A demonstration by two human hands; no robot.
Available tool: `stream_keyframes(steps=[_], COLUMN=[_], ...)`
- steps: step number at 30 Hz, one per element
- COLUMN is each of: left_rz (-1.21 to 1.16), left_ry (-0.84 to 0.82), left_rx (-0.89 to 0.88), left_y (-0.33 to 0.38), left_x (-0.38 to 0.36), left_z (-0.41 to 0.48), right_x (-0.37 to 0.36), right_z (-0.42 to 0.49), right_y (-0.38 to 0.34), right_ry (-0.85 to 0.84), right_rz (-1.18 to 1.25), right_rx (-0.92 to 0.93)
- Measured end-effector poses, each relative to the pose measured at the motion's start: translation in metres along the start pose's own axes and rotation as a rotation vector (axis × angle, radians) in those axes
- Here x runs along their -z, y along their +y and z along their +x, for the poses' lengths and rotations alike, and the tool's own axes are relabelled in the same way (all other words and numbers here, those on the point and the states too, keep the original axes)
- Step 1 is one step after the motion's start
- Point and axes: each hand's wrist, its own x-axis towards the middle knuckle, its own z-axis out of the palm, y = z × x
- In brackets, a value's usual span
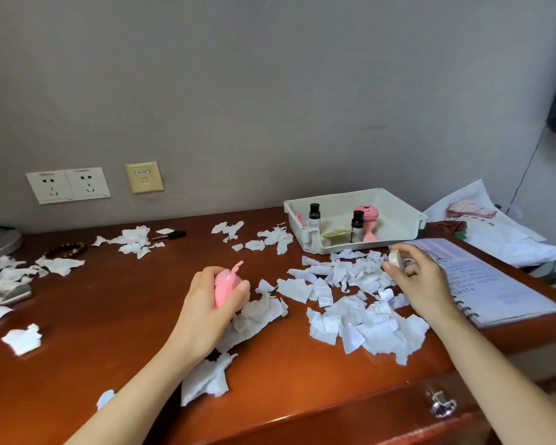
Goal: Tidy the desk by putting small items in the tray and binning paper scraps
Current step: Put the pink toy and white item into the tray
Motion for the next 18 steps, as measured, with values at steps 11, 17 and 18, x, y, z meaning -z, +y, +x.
stream_keyframes(steps=[11, 17, 18], left_rz=[0.164, 0.196, 0.18], left_ry=[-0.213, -0.292, -0.302], left_rx=[-0.239, -0.308, -0.317], left_y=[0.07, 0.099, 0.105], left_x=[-0.007, -0.034, -0.04], left_z=[0.075, 0.139, 0.151], right_x=[0.026, 0.029, 0.029], right_z=[0.051, 0.1, 0.11], right_y=[-0.023, -0.025, -0.023], right_ry=[-0.041, -0.097, -0.111], right_rz=[0.027, -0.076, -0.1], right_rx=[0.065, 0.113, 0.109])
